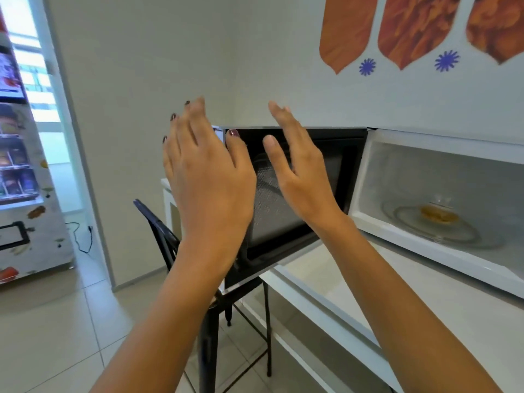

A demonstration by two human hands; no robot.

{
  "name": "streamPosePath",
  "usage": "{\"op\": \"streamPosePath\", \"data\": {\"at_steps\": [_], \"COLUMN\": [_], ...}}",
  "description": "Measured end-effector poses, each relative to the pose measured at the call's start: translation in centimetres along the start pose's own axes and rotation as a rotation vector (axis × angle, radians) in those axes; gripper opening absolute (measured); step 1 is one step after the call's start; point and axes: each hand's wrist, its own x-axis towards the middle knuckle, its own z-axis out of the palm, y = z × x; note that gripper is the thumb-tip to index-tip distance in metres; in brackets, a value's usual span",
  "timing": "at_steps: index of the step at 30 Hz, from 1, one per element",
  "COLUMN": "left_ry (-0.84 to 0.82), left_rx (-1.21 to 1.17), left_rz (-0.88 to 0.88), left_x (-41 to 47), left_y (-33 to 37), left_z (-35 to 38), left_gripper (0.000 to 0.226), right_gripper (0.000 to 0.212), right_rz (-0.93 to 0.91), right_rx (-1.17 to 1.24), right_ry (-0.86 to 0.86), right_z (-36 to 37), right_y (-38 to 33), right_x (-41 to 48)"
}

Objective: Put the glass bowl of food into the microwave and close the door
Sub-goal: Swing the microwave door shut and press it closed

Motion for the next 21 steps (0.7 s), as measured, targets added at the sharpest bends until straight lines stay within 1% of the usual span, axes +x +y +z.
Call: {"op": "streamPosePath", "data": {"at_steps": [2,5,10,12,14,17,19,21], "left_ry": [-0.047,-0.066,0.011,-0.005,-0.074,-0.259,-0.373,-0.511], "left_rx": [-0.001,-0.083,-0.167,-0.249,-0.378,-0.637,-0.775,-0.921], "left_rz": [-0.064,-0.059,0.065,0.144,0.197,0.211,0.218,0.238], "left_x": [0.3,0.3,1.1,1.4,1.5,1.2,0.9,0.3], "left_y": [-0.4,-0.7,-1.3,-1.2,-1.1,-0.7,-0.2,0.7], "left_z": [0.2,0.6,0.2,-0.1,0.0,0.4,0.9,1.7], "left_gripper": [0.051,0.045,0.026,0.021,0.016,0.015,0.016,0.02], "right_gripper": [0.048,0.044,0.032,0.028,0.026,0.024,0.024,0.024], "right_rz": [0.003,-0.022,-0.059,-0.06,-0.048,-0.009,0.02,0.06], "right_rx": [0.006,-0.042,-0.016,0.01,0.025,0.08,0.129,0.107], "right_ry": [-0.059,-0.069,0.054,0.111,0.164,0.22,0.22,0.237], "right_z": [0.3,0.1,-0.9,-1.5,-2.5,-4.2,-5.5,-7.2], "right_y": [0.3,0.6,0.1,-0.2,-0.4,-0.9,-1.0,-1.0], "right_x": [0.0,0.1,-0.1,-0.6,-1.0,-1.7,-2.2,-3.0]}}
